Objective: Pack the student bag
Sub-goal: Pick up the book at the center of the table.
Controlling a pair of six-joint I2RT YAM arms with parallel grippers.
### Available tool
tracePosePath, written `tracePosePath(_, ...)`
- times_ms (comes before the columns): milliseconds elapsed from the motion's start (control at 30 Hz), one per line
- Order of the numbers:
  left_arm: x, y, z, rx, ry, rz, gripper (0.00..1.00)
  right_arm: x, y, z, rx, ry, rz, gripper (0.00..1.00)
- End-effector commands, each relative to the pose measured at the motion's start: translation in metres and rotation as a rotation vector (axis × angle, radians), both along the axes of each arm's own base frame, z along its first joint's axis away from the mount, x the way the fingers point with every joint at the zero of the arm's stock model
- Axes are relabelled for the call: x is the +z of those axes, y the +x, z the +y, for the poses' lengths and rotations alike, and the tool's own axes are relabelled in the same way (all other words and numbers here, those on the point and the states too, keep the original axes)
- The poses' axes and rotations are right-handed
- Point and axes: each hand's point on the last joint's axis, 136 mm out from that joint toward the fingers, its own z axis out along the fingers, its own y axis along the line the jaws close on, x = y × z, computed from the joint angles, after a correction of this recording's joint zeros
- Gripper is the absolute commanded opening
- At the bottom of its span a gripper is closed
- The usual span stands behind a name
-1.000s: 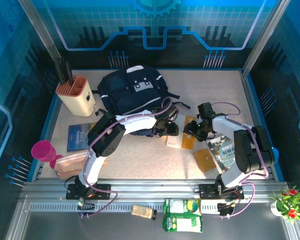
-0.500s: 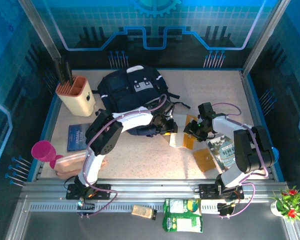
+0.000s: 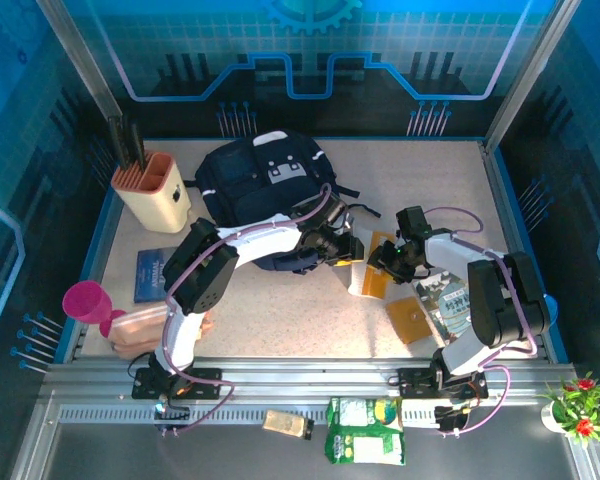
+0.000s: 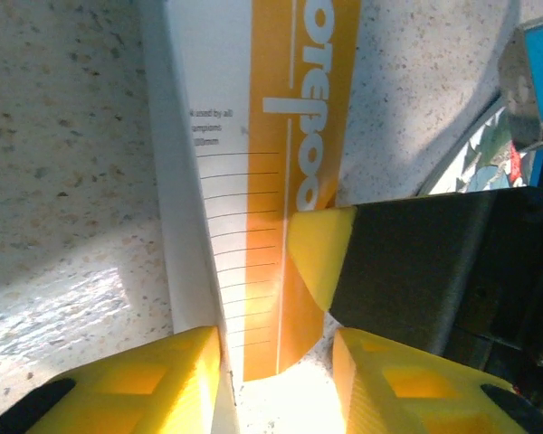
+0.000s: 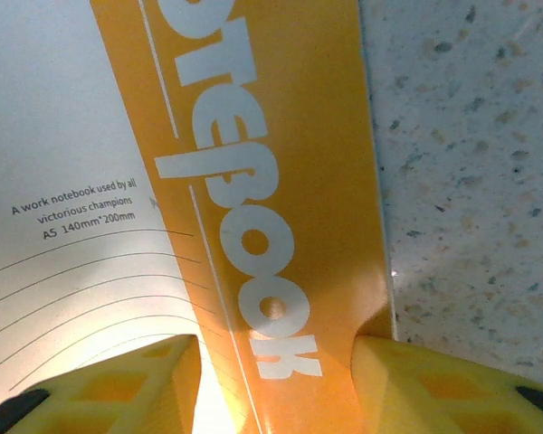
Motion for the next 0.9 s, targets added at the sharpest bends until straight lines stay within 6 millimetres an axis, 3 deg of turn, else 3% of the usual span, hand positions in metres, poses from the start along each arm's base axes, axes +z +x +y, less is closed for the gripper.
tracePosePath(0, -0.027, 0.000, 0.019, 0.045, 0.123, 0.018, 0.42, -0.017, -0.020, -0.001, -0.009, 0.000, 0.083, 0.49)
tracePosePath(133, -0.040, 0.003, 0.031, 0.072, 0.194, -0.002, 0.43, -0.019, -0.022, -0.003, -0.012, -0.012, 0.097, 0.48)
tracePosePath(233, -0.045, 0.001, 0.028, 0.062, 0.186, 0.015, 0.42, -0.020, -0.022, -0.004, -0.013, -0.017, 0.104, 0.48)
tracePosePath(467, -0.039, 0.004, 0.019, 0.040, 0.152, 0.007, 0.25, -0.017, -0.020, -0.003, -0.012, -0.013, 0.088, 0.48)
tracePosePath(667, -0.008, 0.004, 0.009, -0.003, 0.077, -0.037, 0.06, 0.009, -0.004, -0.005, -0.006, -0.003, -0.035, 0.49)
tracePosePath(867, 0.048, 0.012, 0.018, -0.018, 0.032, -0.173, 0.00, 0.058, 0.020, -0.007, -0.025, 0.071, -0.262, 0.55)
